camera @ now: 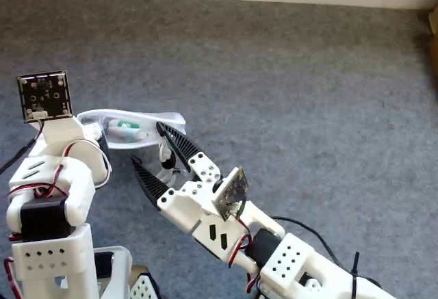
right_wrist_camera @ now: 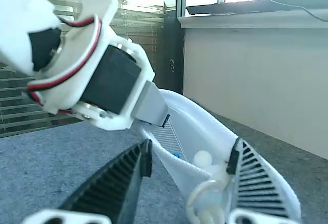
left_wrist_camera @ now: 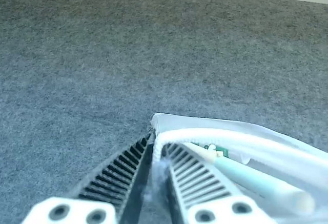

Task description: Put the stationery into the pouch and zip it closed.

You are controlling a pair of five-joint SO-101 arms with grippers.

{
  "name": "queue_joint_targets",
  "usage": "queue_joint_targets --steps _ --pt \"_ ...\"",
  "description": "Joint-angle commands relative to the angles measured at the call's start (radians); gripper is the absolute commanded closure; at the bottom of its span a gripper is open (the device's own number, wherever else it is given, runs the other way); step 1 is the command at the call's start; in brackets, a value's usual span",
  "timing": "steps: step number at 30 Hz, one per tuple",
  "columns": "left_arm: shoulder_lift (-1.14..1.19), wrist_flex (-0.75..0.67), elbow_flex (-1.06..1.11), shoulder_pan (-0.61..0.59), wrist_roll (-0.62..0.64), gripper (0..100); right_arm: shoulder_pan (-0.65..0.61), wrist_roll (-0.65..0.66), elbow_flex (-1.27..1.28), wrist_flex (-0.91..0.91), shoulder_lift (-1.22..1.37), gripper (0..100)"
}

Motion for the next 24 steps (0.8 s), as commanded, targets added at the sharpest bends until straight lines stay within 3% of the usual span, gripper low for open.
queue_joint_targets --steps 1,4,6,9,13,24 --pt "0.041 -0.017 0.008 0.001 -0.011 99 -0.001 0.009 -0.021 0.015 0.004 76.4" --pt "0.041 -0.018 0.008 0.001 -0.011 99 -0.008 0.025 -0.016 0.021 -0.071 76.4" --pt "0.041 -0.018 0.008 0.001 -0.011 99 -0.018 0.101 -0.013 0.025 -0.166 76.4" --pt "0.041 -0.018 0.008 0.001 -0.011 99 -0.053 0.172 -0.016 0.157 -0.28 76.4" --pt "0.041 -0.018 0.008 0.001 -0.011 99 -0.059 0.14 -0.039 0.34 -0.343 76.4" --pt "0.041 -0.018 0.008 0.001 -0.011 99 -0.053 0.135 0.042 0.455 -0.352 76.4"
